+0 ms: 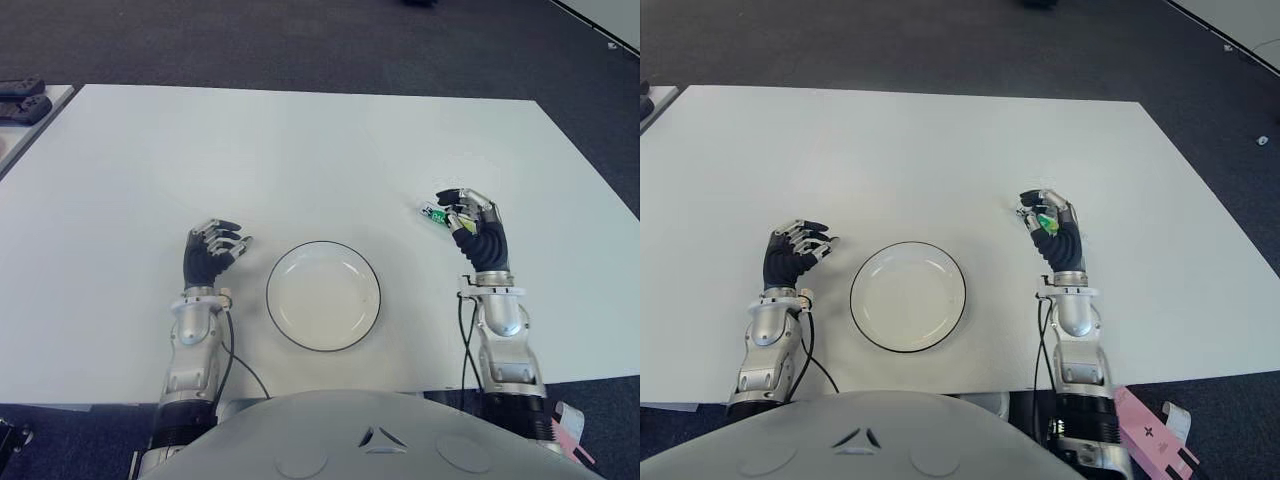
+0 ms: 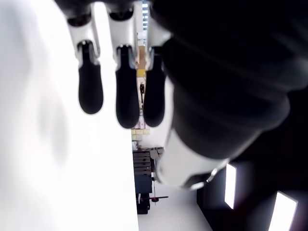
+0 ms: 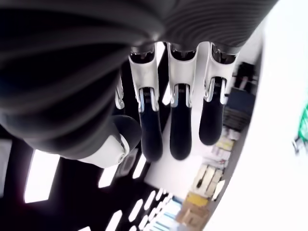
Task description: Put the toothpaste on the table into the plate.
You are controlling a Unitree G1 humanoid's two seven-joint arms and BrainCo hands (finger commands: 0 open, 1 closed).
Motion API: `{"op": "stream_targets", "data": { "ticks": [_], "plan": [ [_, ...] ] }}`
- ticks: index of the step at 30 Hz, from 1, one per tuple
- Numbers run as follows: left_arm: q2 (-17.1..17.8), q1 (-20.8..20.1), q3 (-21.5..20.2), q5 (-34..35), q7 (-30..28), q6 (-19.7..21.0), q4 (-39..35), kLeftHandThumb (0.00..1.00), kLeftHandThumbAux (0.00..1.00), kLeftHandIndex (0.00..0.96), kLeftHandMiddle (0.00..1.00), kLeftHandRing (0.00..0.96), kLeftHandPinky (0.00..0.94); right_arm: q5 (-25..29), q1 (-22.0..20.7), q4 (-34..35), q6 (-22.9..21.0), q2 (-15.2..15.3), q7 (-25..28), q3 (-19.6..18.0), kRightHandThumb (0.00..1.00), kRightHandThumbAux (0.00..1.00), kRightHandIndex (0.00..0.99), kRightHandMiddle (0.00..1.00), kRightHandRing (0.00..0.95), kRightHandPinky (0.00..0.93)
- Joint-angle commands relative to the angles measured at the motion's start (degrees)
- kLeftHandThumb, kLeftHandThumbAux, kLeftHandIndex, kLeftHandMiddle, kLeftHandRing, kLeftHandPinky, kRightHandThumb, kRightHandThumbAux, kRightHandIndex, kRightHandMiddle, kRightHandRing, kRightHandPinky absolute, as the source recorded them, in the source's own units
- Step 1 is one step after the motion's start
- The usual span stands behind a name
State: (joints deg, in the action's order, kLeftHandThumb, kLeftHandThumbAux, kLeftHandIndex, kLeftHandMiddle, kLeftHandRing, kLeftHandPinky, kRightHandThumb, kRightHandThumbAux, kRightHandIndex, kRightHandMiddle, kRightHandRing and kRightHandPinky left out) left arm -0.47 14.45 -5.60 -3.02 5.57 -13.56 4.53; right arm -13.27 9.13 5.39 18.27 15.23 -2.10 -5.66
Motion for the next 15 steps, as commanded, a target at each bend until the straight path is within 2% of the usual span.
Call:
{"op": "stream_targets", "data": {
  "ticks": [1, 4, 7, 10, 15],
  "plan": [
    [-0.27, -0.3, 0.58, -0.65, 0.58, 0.77, 0.59, 0.167, 0.998, 0.525, 0.479, 0.524, 0.54, -2.54, -3.54, -2.21, -0.29, 4.85, 2.3, -0.36, 0.687, 0.725, 0.404, 0.243, 0.245, 0.22],
    [-0.08, -0.06, 0.57, -0.47, -0.04, 0.38, 0.8, 0.148, 0.998, 0.524, 0.49, 0.528, 0.536, -4.37, -5.94, -4.48, -0.53, 9.12, 3.76, -0.85, 0.543, 0.593, 0.206, 0.129, 0.138, 0.12],
    [0.27, 0.21, 0.55, 0.21, -0.99, -0.2, 1.04, 0.11, 0.998, 0.528, 0.503, 0.533, 0.538, -6.43, -6.16, -4.27, -1.16, 11.02, 3.87, -0.74, 0.516, 0.49, 0.104, 0.056, 0.064, 0.057],
    [0.08, 0.3, 0.41, 1.03, -1.37, -0.5, 1.11, 0.093, 0.998, 0.532, 0.507, 0.531, 0.53, -7.99, -6.51, -3.94, -2.32, 12.47, 4.0, -0.55, 0.52, 0.415, 0.041, 0.018, 0.02, 0.018],
    [-0.35, -0.03, 0.4, 1.01, -0.65, -0.21, 1.03, 0.102, 0.998, 0.534, 0.494, 0.519, 0.523, -10.81, -8.88, -4.63, -3.77, 14.84, 4.09, 0.09, 0.532, 0.325, 0.006, 0.002, 0.003, 0.002]
  ]
}}
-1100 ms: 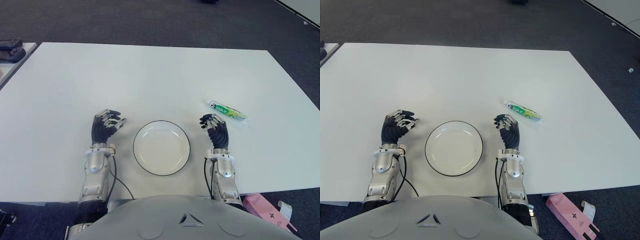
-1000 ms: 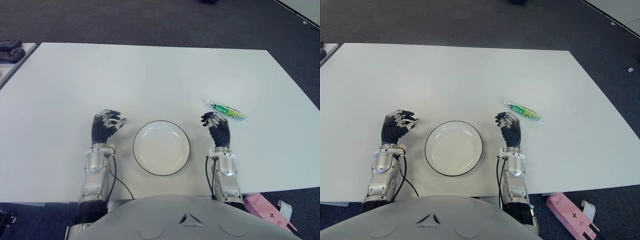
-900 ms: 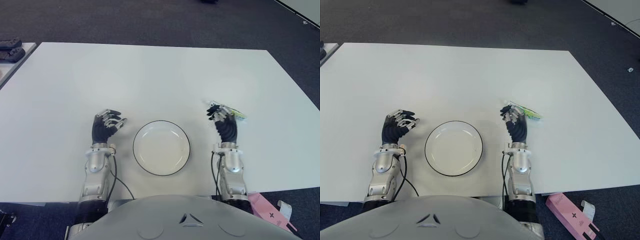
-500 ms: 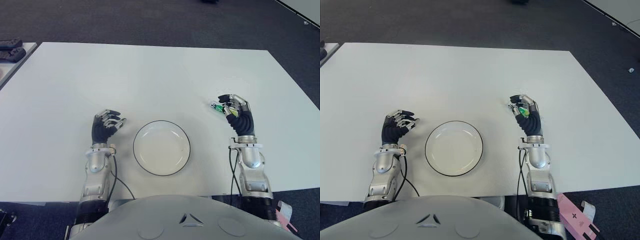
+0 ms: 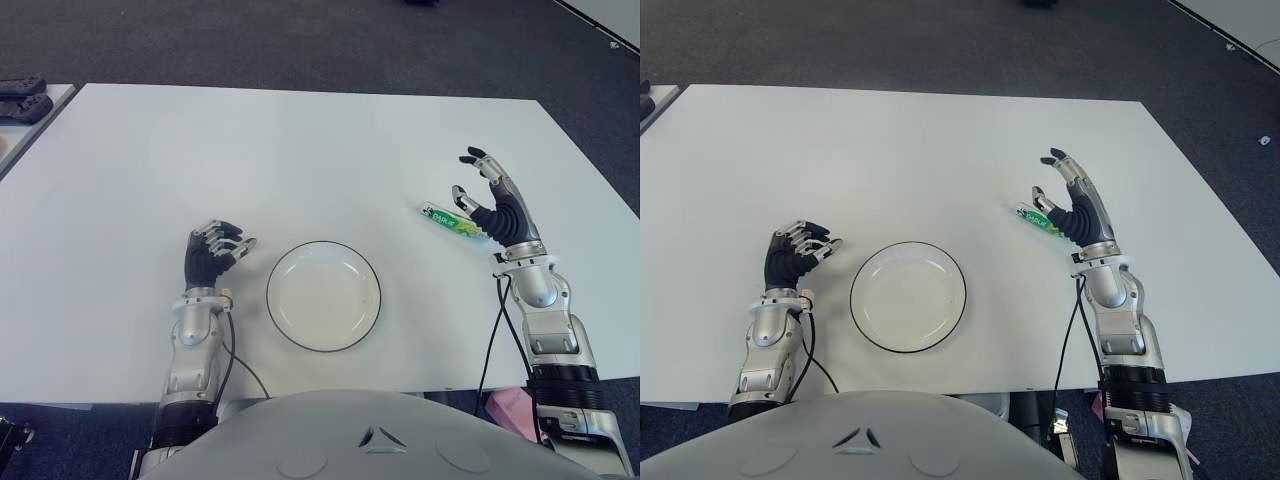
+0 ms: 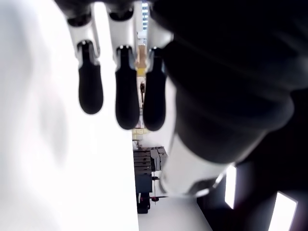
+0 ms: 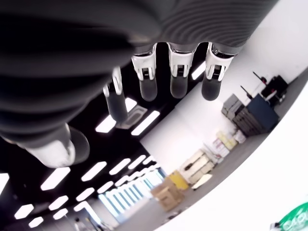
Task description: Put the toothpaste on the table into the plate.
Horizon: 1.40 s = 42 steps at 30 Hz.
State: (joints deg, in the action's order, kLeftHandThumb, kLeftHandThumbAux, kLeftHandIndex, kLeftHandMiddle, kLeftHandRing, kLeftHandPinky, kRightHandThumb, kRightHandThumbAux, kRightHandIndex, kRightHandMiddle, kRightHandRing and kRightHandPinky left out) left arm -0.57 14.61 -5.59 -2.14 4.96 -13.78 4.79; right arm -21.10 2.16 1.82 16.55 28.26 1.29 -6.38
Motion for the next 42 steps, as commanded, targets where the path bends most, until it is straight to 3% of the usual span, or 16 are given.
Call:
{"op": "stream_targets", "data": {
  "ticks": [1, 7, 13, 21, 36, 42],
  "plan": [
    [-0.31, -0.2, 0.42, 0.01, 0.13, 0.1, 0.7, 0.108, 0.998, 0.534, 0.488, 0.516, 0.524, -3.74, -2.55, -1.22, -2.53, 2.27, 0.76, 0.99, 0.532, 0.292, 0.004, 0.001, 0.002, 0.001],
    [-0.44, 0.19, 0.62, -1.1, 0.92, 0.97, -0.05, 0.136, 0.998, 0.529, 0.483, 0.514, 0.528, -9.51, -5.9, -1.62, -6.79, 5.38, 2.09, 2.59, 0.513, 0.171, 0.0, 0.0, 0.0, 0.0],
    [-0.55, 0.56, 0.56, -1.17, 0.87, 0.82, -0.27, 0.133, 0.998, 0.539, 0.498, 0.524, 0.535, -14.27, -7.51, -3.36, -8.16, 8.09, 2.02, 4.75, 0.497, 0.106, 0.0, 0.0, 0.0, 0.0],
    [-0.76, 0.85, 0.54, -0.85, 0.88, 1.31, -0.8, 0.123, 0.998, 0.536, 0.486, 0.518, 0.521, -20.15, -12.89, -11.81, -6.93, 12.12, 2.55, 10.09, 0.511, 0.088, 0.0, 0.0, 0.0, 0.0],
    [-0.35, 1.38, 0.52, -0.91, 0.5, 0.51, -0.91, 0.113, 0.998, 0.533, 0.489, 0.519, 0.53, -21.59, -19.01, -20.41, -3.2, 14.9, 4.13, 17.07, 0.476, 0.057, 0.0, 0.0, 0.0, 0.0],
    [0.28, 1.33, 0.4, -0.27, -0.47, 0.78, -0.67, 0.109, 0.998, 0.542, 0.514, 0.54, 0.543, -26.12, -28.36, -42.23, -0.39, 10.95, -2.85, 24.32, 0.506, 0.077, 0.0, 0.0, 0.0, 0.0]
  ]
}}
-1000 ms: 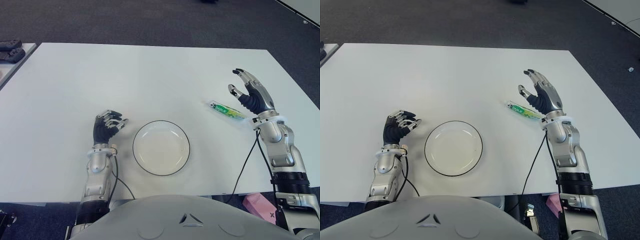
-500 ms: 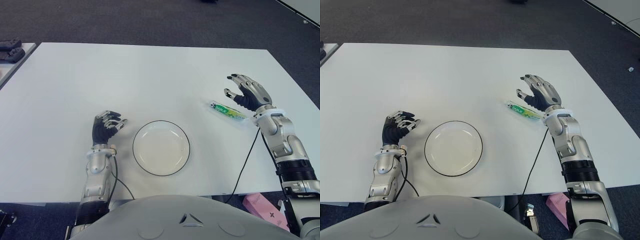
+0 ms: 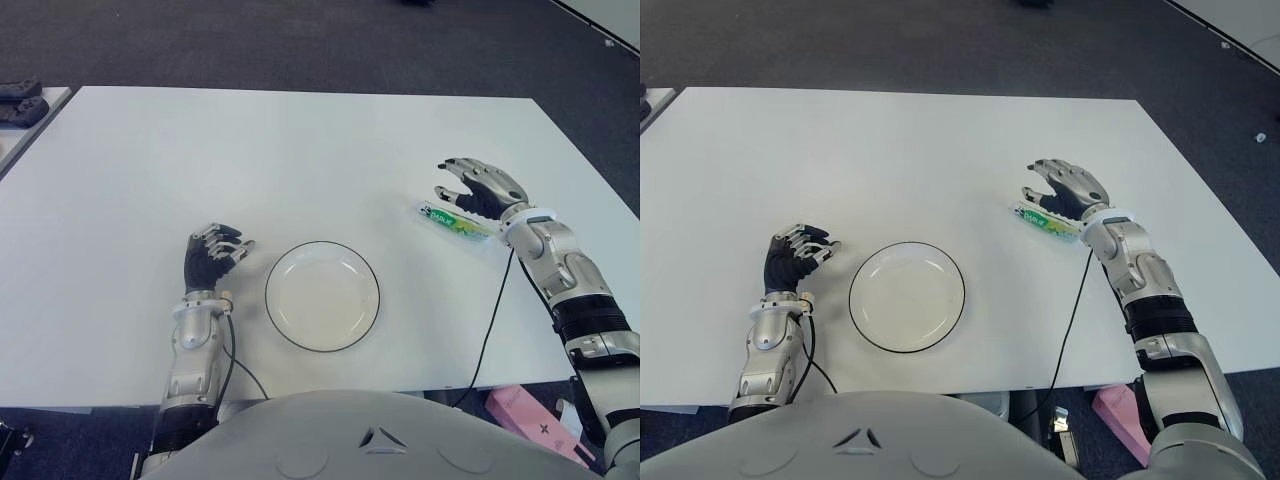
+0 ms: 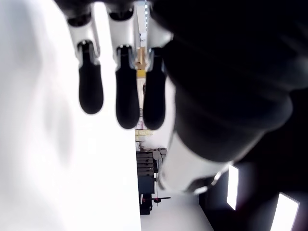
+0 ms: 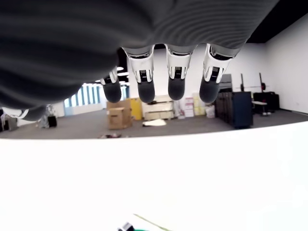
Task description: Put the toothpaste on the table into the plate.
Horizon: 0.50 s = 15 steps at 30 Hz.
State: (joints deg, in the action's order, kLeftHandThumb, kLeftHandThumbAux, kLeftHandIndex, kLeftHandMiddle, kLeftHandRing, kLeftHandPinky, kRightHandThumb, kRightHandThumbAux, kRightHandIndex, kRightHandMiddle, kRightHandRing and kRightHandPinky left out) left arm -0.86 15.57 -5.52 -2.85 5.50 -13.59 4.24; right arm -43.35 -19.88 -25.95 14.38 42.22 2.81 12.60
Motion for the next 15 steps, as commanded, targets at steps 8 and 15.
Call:
{"op": "stream_targets", "data": {
  "ticks": [8, 15],
  "plan": [
    [0.14, 0.64, 0.17, 1.04, -0.52, 1.27, -1.14, 0.165, 0.998, 0.542, 0.5, 0.523, 0.524, -5.48, -9.78, -23.83, 3.89, -3.64, -9.62, 9.87, 0.547, 0.108, 0.0, 0.0, 0.0, 0.0],
    [-0.08, 0.94, 0.25, 0.87, -0.28, 1.51, -1.94, 0.17, 0.998, 0.531, 0.487, 0.511, 0.521, -6.19, -11.73, -31.52, 5.88, -4.92, -14.02, 13.42, 0.568, 0.121, 0.0, 0.0, 0.0, 0.0]
  ]
}}
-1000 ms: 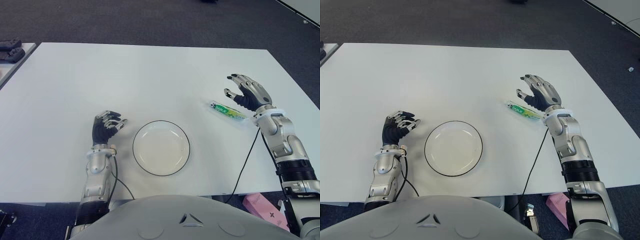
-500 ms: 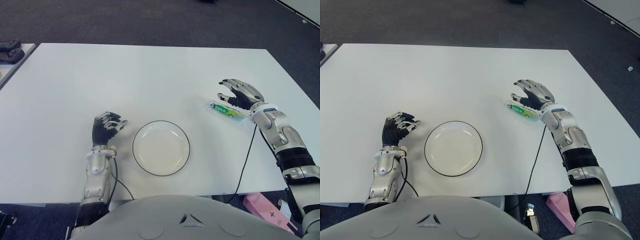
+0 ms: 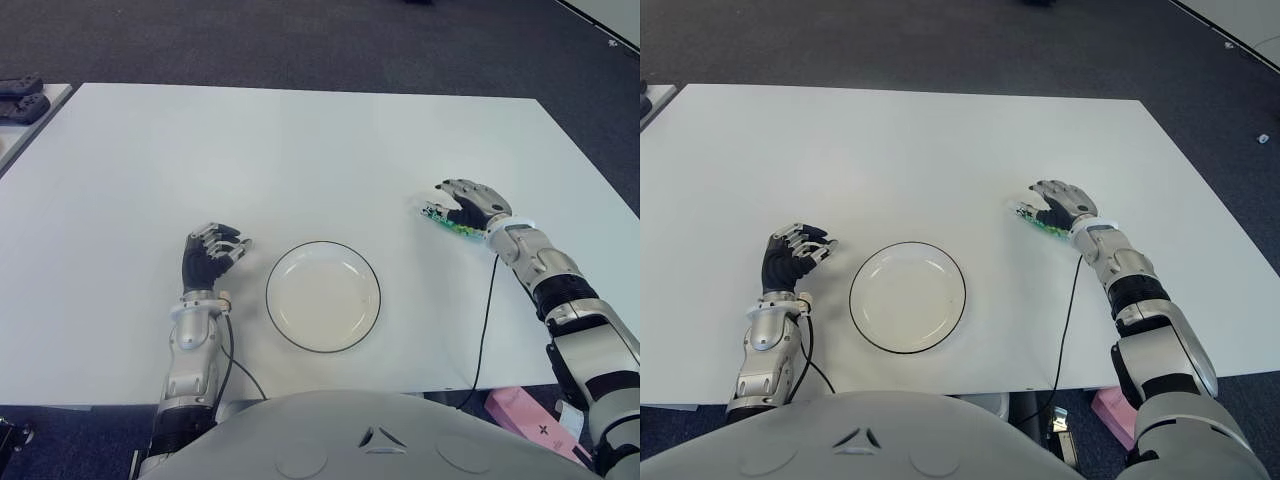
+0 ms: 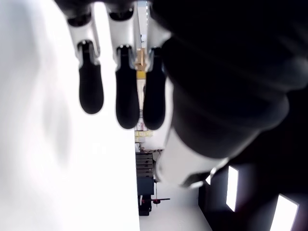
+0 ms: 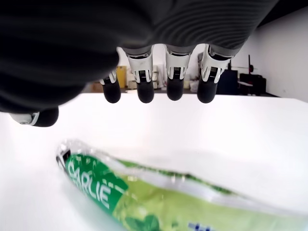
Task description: Put the toothpaste on the table into the plate.
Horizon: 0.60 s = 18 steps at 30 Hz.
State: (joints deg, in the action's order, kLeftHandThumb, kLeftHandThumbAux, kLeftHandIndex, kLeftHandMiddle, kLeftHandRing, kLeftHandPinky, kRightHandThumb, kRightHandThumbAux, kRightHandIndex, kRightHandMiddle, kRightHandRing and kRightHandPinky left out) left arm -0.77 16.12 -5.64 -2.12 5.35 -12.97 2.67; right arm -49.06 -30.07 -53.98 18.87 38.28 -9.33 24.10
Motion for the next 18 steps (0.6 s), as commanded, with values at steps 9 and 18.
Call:
{"op": "stream_targets", "data": {
  "ticks": [9, 18],
  "plan": [
    [0.08, 0.84, 0.28, 0.16, -0.3, 0.61, -1.06, 0.134, 0.998, 0.52, 0.468, 0.504, 0.521, -0.59, -3.66, -11.66, 0.26, -4.85, -4.49, 5.36, 0.575, 0.131, 0.0, 0.0, 0.0, 0.0],
    [0.43, 1.47, 0.13, -0.89, 0.24, 0.18, -1.81, 0.102, 0.998, 0.525, 0.473, 0.512, 0.527, -0.36, -5.42, -17.94, -2.33, -8.01, -5.02, 7.92, 0.574, 0.141, 0.0, 0.0, 0.0, 0.0]
  ]
}}
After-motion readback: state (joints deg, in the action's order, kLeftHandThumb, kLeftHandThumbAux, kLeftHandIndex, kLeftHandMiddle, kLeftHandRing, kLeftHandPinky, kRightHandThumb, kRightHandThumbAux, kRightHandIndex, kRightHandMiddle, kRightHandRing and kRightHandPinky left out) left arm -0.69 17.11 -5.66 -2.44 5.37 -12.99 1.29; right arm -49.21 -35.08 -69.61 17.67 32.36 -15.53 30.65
